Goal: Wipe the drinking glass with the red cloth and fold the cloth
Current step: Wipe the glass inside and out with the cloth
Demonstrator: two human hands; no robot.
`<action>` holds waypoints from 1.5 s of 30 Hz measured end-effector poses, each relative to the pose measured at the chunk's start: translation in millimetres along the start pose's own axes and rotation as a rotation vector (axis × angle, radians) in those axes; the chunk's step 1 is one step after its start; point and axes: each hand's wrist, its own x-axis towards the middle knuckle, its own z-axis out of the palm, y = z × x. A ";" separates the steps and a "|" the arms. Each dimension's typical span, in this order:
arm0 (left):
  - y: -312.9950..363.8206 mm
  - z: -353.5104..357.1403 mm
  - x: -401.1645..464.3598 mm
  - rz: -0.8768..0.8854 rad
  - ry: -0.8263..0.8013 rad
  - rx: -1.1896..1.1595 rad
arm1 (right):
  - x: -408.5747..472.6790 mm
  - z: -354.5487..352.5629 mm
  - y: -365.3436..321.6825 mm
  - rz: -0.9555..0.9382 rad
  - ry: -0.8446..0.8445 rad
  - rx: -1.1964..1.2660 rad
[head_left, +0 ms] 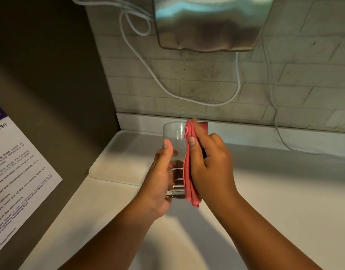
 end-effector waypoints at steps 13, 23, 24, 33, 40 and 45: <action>-9.8 1.6 -1.5 -0.067 0.013 0.019 | 11.2 -0.2 -0.9 0.005 -0.041 -0.121; 0.7 -24.7 13.0 -0.098 -0.001 -0.423 | 14.4 -20.2 11.1 0.340 0.052 0.381; 1.5 -27.2 13.0 -0.104 -0.011 -0.442 | 11.4 -20.4 12.2 0.345 0.039 0.386; -5.2 -29.6 11.2 -0.142 -0.021 -0.415 | -0.2 -17.5 12.5 0.272 -0.018 0.408; -4.1 -43.1 10.6 -0.189 0.005 -0.373 | -1.1 -23.1 11.3 0.219 -0.021 0.387; -7.8 -36.5 10.1 -0.044 0.042 -0.290 | -3.9 -20.9 3.8 0.092 -0.033 0.277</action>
